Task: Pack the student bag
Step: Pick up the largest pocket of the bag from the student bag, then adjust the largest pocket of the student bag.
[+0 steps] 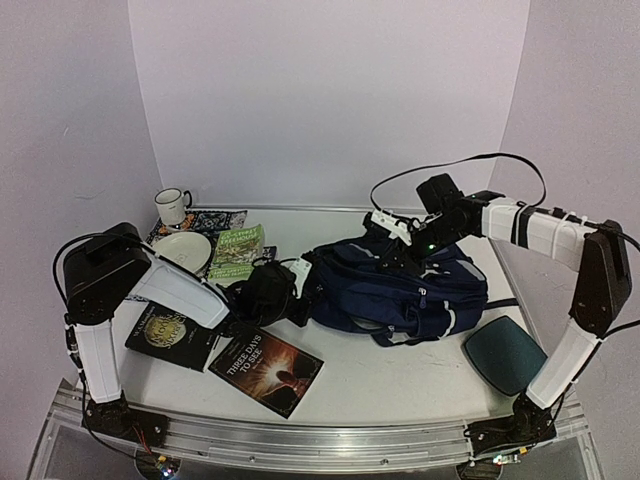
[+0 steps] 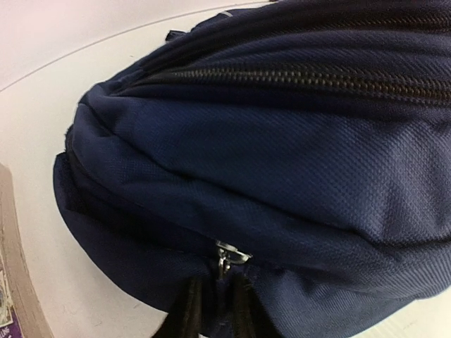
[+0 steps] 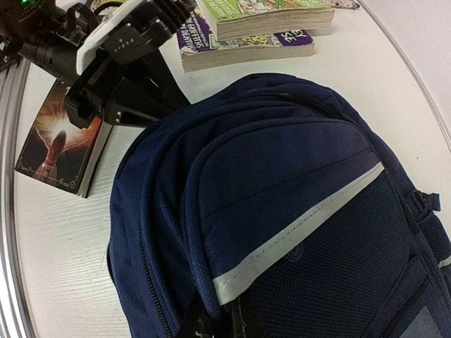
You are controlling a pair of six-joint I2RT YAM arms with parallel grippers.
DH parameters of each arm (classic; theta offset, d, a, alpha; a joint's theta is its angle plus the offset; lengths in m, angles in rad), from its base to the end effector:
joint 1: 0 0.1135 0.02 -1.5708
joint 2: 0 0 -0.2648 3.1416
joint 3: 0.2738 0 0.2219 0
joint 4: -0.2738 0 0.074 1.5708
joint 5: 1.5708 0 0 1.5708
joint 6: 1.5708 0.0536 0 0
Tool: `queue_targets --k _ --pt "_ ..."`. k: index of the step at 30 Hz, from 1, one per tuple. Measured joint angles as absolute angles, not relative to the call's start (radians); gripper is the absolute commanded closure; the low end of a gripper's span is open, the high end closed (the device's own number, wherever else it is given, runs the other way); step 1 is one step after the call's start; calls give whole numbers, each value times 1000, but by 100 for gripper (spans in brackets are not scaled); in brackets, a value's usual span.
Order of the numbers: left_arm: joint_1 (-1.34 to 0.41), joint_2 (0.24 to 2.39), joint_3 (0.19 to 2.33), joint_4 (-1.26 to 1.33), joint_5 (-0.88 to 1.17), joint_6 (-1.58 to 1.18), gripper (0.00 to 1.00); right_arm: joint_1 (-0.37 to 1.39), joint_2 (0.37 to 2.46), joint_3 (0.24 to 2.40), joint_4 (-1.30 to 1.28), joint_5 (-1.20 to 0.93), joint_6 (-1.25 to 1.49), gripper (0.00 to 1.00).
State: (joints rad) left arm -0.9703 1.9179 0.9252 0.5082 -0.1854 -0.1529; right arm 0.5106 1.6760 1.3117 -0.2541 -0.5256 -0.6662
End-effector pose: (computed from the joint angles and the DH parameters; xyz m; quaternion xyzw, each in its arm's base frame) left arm 0.2280 -0.3155 0.1574 0.2949 0.8012 -0.2070 0.4778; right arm 0.3069 0.2028 0.2870 -0.5754 0.6478 0.1958 0.4593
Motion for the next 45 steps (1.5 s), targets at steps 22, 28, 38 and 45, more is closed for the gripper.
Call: queue_targets --k 22,28,38,45 --pt "-913 1735 805 501 42 -217 100 464 1655 1287 -239 -555 -693 99" --pt "-911 1757 881 428 113 -314 99 485 1663 1287 -240 -557 -683 100" --pt "-911 1764 1004 175 90 -376 88 504 1670 1287 -238 -511 -684 99" --pt "-920 1801 1063 121 114 -431 88 511 1670 1281 -231 -504 -684 99"
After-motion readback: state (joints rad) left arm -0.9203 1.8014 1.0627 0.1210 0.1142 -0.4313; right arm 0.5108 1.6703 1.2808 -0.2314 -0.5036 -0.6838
